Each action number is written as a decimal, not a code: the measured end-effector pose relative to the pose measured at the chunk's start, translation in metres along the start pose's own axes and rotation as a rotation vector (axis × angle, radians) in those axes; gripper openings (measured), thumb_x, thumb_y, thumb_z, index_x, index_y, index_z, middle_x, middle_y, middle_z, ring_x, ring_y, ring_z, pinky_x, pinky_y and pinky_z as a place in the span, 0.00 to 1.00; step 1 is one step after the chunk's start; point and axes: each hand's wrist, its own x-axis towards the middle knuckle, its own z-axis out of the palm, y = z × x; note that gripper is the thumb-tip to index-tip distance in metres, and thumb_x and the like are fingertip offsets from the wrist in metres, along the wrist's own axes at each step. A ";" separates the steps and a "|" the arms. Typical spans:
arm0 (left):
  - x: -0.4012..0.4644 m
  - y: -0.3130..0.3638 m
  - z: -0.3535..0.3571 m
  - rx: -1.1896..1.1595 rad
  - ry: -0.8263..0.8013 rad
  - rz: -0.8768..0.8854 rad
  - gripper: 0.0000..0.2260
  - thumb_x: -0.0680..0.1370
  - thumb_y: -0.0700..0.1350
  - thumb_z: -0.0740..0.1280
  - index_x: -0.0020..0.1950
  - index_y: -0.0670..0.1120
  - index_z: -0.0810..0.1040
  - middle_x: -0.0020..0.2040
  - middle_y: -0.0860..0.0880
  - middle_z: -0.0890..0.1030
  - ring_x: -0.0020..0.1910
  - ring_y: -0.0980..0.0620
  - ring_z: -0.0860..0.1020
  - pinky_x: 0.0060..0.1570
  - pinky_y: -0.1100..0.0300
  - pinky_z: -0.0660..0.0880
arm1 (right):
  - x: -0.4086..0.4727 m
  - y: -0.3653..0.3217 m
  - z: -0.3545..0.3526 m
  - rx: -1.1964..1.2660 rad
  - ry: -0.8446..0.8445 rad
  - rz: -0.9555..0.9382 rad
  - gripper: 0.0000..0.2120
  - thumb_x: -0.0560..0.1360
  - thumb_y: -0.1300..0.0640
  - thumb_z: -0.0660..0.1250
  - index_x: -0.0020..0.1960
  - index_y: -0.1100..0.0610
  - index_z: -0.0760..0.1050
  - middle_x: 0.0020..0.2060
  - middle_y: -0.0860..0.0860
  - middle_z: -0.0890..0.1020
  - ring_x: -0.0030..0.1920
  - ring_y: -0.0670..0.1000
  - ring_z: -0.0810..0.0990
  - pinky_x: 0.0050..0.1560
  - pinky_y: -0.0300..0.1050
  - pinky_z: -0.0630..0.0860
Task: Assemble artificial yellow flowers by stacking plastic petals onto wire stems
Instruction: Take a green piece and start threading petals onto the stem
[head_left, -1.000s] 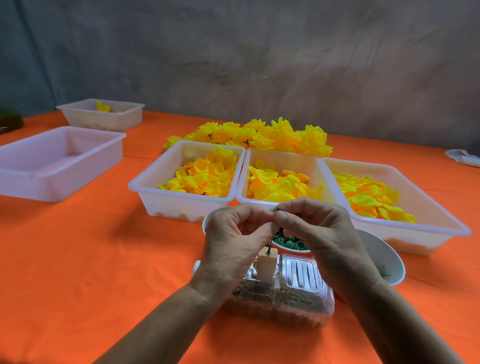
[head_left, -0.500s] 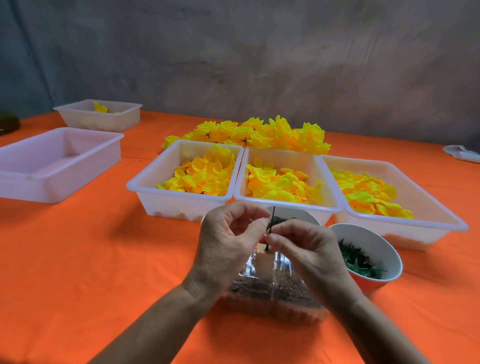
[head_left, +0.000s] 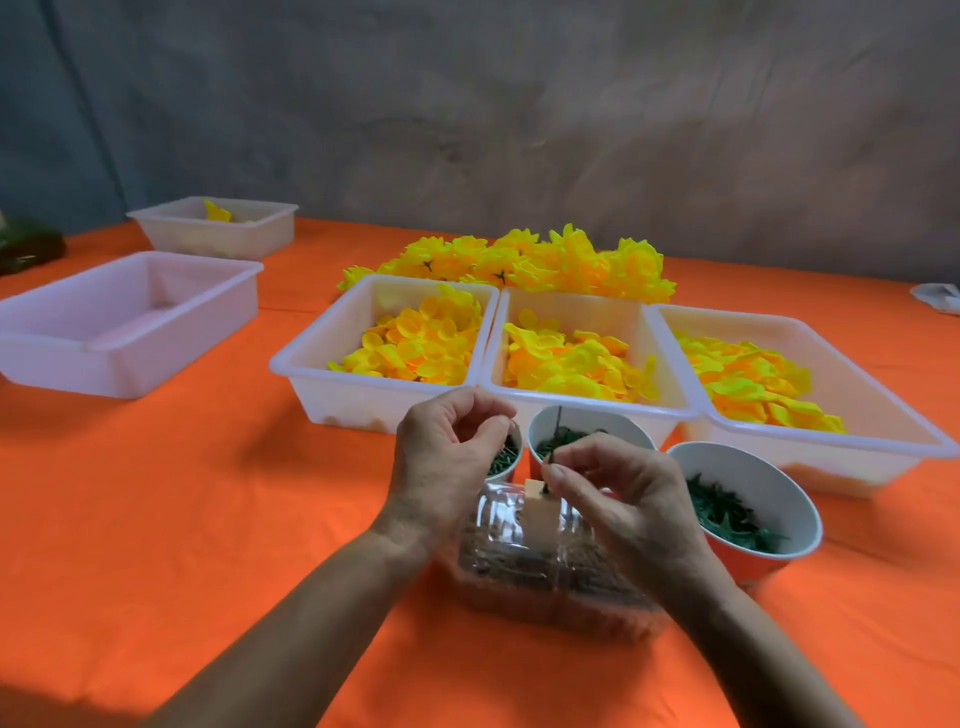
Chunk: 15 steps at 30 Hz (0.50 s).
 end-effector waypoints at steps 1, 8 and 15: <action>0.006 -0.003 -0.004 0.028 0.021 -0.011 0.10 0.74 0.35 0.68 0.39 0.49 0.81 0.34 0.53 0.82 0.34 0.59 0.77 0.42 0.61 0.77 | -0.001 0.000 0.000 0.010 0.006 -0.007 0.06 0.70 0.62 0.73 0.36 0.53 0.81 0.28 0.49 0.81 0.28 0.41 0.74 0.31 0.33 0.68; 0.095 -0.023 -0.064 0.515 0.243 0.052 0.04 0.74 0.38 0.69 0.46 0.41 0.83 0.43 0.44 0.84 0.43 0.47 0.80 0.44 0.60 0.72 | -0.001 -0.003 0.000 0.035 0.004 -0.011 0.05 0.66 0.51 0.70 0.37 0.52 0.82 0.32 0.51 0.83 0.32 0.48 0.78 0.33 0.40 0.73; 0.164 -0.054 -0.059 0.977 -0.230 -0.050 0.07 0.74 0.39 0.67 0.50 0.44 0.84 0.54 0.46 0.82 0.54 0.45 0.78 0.53 0.53 0.75 | -0.002 -0.002 -0.001 0.037 0.010 0.011 0.04 0.66 0.52 0.71 0.39 0.51 0.82 0.32 0.52 0.83 0.32 0.46 0.80 0.34 0.39 0.75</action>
